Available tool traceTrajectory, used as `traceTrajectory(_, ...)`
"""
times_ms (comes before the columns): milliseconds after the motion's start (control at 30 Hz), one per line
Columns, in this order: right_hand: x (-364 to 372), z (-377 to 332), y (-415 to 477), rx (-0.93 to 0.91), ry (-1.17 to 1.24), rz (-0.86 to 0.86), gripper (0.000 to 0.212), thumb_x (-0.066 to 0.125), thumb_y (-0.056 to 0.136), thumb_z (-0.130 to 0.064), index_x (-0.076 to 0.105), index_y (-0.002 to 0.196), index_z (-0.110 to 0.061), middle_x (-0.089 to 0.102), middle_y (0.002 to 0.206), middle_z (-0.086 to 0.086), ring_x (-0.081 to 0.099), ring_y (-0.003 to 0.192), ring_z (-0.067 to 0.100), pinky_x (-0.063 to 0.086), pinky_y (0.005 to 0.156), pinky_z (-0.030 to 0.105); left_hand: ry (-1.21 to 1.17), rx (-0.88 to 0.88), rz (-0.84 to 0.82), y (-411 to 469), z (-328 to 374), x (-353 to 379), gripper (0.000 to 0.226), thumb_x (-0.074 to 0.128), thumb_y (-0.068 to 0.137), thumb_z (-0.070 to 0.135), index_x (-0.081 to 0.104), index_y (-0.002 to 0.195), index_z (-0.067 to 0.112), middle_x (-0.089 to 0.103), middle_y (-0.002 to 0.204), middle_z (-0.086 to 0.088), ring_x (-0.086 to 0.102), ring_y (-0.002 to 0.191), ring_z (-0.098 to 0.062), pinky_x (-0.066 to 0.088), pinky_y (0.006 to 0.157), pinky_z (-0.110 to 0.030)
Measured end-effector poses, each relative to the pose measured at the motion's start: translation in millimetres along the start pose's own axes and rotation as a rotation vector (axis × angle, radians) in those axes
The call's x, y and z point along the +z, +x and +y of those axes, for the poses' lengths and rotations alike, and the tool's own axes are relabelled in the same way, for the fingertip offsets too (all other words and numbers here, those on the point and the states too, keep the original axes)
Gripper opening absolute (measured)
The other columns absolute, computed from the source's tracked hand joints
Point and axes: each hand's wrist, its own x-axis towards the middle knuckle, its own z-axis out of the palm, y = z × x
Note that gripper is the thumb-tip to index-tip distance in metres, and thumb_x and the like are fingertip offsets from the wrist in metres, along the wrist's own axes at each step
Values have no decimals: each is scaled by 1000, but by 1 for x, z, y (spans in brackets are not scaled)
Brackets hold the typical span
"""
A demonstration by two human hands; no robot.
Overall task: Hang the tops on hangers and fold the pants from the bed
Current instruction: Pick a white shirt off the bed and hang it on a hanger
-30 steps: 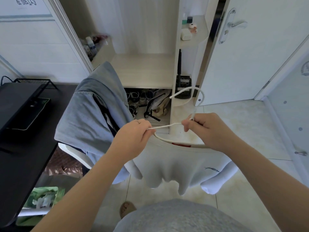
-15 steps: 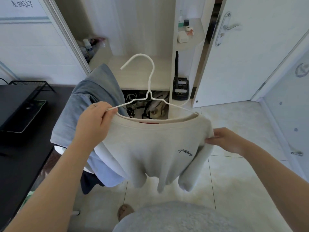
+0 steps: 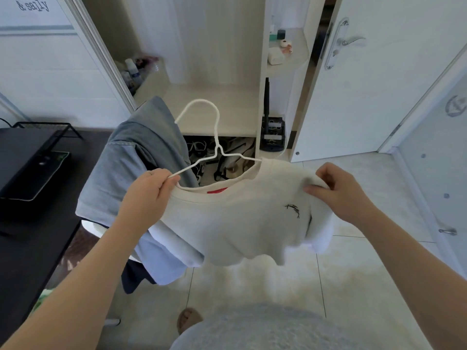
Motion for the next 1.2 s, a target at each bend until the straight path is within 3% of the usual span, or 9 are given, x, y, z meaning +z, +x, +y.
traceTrajectory(133,-5,-2,-2,53,1,20,39,82,80,-25,46,93,-29,54,72,11,47,63,15,40,62,34,-78,6,93,-4,10,-2,33,42,100,31,51,74,14,52,69,3,46,70,-15,34,62,-23)
traceTrajectory(267,-12,-8,-5,-57,-33,85,37,79,83,-30,58,112,-42,57,85,-9,55,75,0,46,73,17,-99,45,120,-5,19,-6,29,45,99,26,53,75,11,54,71,3,46,74,-17,31,64,-20)
traceTrajectory(400,-18,-21,-7,-88,38,-76,22,64,96,-29,73,85,-46,66,92,-23,60,82,-5,42,75,7,-64,79,126,-2,23,-6,25,54,102,15,60,80,6,58,74,0,52,79,-23,32,69,-23)
traceTrajectory(500,-23,-23,-6,-10,27,-202,19,62,97,-32,78,86,-34,69,80,-2,53,68,5,41,67,17,-26,90,123,0,24,-3,22,56,101,13,63,82,5,60,76,-2,54,82,-25,31,72,-20)
traceTrajectory(600,-26,-26,-6,78,94,-335,9,72,89,-31,80,88,-31,77,92,-4,67,86,4,48,85,23,-9,90,122,2,22,-2,20,57,100,14,65,84,6,61,77,-3,54,83,-26,29,72,-19)
traceTrajectory(667,-22,-27,-7,70,83,-371,5,77,85,-27,80,82,-31,75,84,-10,67,81,1,46,78,17,-1,90,120,2,21,0,19,58,100,15,66,86,6,61,78,-3,54,83,-25,29,72,-19)
traceTrajectory(867,2,-17,-5,-168,-166,-7,26,82,79,-20,64,65,-31,63,69,-11,53,65,5,37,60,14,-44,46,172,5,27,2,17,61,99,15,73,90,7,62,79,-6,50,83,-19,30,75,-20)
traceTrajectory(1033,-4,-11,-14,-161,-143,-181,14,71,91,-30,66,83,-40,59,70,-12,50,63,3,39,62,15,-72,136,229,10,34,5,14,63,96,9,72,88,2,60,75,-7,47,76,-13,34,78,-14)
traceTrajectory(1200,-2,-22,-27,-224,-244,-306,13,49,103,-39,60,98,-44,60,68,0,54,65,19,42,63,32,-54,108,153,35,42,16,22,60,100,20,75,98,4,63,87,-9,53,85,-26,39,82,-34)
